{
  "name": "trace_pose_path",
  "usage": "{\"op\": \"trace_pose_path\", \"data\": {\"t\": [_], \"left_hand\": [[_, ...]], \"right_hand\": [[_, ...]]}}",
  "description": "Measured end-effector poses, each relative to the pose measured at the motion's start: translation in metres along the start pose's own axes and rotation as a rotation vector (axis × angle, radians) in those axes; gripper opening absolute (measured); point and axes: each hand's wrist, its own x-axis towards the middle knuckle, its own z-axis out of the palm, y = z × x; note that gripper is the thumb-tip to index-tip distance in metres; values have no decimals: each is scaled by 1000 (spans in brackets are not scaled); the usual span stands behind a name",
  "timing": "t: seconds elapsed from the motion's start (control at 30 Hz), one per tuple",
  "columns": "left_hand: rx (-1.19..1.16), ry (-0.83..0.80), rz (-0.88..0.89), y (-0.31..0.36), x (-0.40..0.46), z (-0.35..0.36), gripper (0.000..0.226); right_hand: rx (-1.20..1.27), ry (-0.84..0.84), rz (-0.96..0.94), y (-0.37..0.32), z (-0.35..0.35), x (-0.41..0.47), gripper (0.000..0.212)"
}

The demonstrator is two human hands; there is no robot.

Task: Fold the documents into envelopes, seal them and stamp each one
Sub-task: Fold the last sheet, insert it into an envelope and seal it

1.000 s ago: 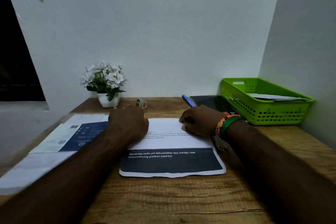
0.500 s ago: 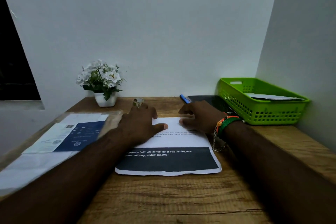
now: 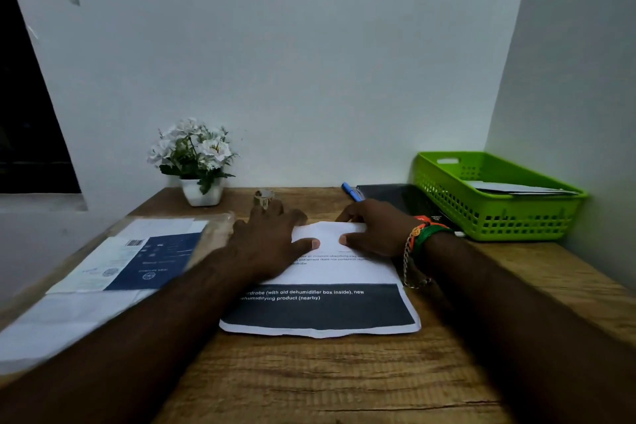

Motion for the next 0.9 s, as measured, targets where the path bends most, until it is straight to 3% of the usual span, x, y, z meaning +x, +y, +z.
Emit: {"op": "trace_pose_path", "data": {"t": [0.23, 0.33, 0.4, 0.7, 0.8, 0.9], "left_hand": [[-127, 165, 249, 7, 0, -3, 55], [-276, 307, 279, 7, 2, -2, 27], [-351, 388, 216, 4, 5, -7, 15], [-345, 455, -130, -53, 17, -16, 23], [-543, 431, -128, -51, 18, -17, 11], [-609, 425, -86, -47, 18, -16, 15]], "right_hand": [[245, 235, -194, -12, -7, -1, 11], [249, 284, -223, -14, -7, -1, 10], [279, 289, -206, -12, -9, -2, 11], [373, 324, -55, 12, -19, -4, 12], [389, 350, -50, 11, -19, -4, 11], [389, 345, -74, 6, -18, -4, 7]]}}
